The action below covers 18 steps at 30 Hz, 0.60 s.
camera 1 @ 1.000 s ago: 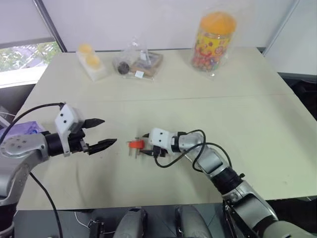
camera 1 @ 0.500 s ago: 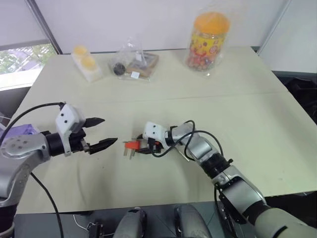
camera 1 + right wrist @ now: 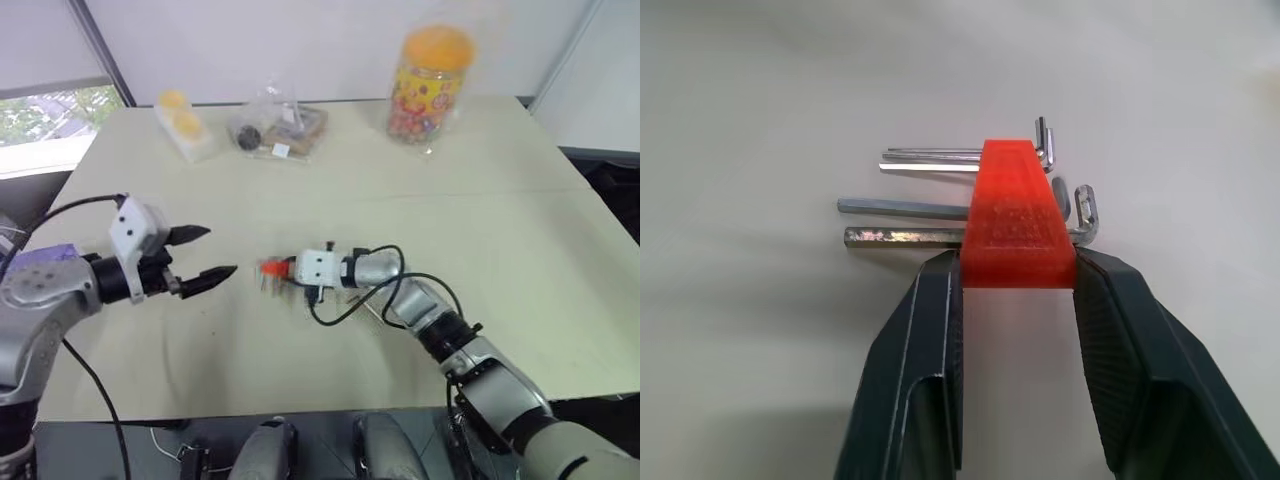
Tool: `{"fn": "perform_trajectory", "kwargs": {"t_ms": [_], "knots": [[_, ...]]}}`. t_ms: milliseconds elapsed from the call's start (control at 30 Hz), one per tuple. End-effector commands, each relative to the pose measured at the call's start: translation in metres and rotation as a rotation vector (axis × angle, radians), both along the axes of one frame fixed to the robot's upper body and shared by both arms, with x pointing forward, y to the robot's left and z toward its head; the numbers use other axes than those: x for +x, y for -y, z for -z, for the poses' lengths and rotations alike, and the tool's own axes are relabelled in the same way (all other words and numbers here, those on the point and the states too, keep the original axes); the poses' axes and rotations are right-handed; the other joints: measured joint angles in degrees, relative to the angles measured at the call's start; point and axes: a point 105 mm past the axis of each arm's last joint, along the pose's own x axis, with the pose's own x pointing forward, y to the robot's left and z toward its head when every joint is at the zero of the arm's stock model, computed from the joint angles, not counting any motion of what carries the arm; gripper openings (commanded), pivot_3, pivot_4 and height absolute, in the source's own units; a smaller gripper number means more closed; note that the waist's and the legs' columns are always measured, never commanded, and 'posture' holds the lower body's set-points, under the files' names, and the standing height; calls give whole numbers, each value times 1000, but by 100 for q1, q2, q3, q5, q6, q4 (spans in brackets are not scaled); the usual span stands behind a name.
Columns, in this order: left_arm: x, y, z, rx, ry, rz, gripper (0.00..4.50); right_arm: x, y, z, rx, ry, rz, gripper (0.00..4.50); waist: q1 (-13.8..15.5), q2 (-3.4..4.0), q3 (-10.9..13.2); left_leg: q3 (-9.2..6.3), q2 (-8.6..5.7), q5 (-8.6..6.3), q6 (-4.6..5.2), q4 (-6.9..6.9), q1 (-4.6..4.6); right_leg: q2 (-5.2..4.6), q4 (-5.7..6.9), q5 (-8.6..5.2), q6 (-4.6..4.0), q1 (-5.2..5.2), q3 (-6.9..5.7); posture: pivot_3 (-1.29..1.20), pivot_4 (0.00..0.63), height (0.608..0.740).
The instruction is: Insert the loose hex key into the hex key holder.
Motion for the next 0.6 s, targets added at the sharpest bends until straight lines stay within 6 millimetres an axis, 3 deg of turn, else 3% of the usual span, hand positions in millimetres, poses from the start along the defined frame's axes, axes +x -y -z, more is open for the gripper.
{"fn": "perform_trajectory", "kwargs": {"t_ms": [33,167,300,600], "knots": [[9,11,-19,-56,30,58,4500,3,4,-69,42,427,-49,988,12,-3,2,0,0,0,0,0,-5,1,0,0,0,-6,-1,0,150,740],[26,27,-39,-124,51,127,4500,-7,12,-118,32,818,-116,988,-16,-9,-1,8,3,7,-10,9,-49,2,25,1,1,-63,1,0,150,740],[38,45,-55,-185,65,205,4500,-23,13,-149,76,1053,-183,988,-90,-11,0,16,5,10,-15,15,-69,3,59,1,1,-97,2,0,150,740],[47,70,-75,-244,84,318,4500,-39,11,-155,86,1129,-287,988,-219,-13,0,18,6,12,-16,18,-70,15,60,1,1,-96,5,0,150,740]]}}
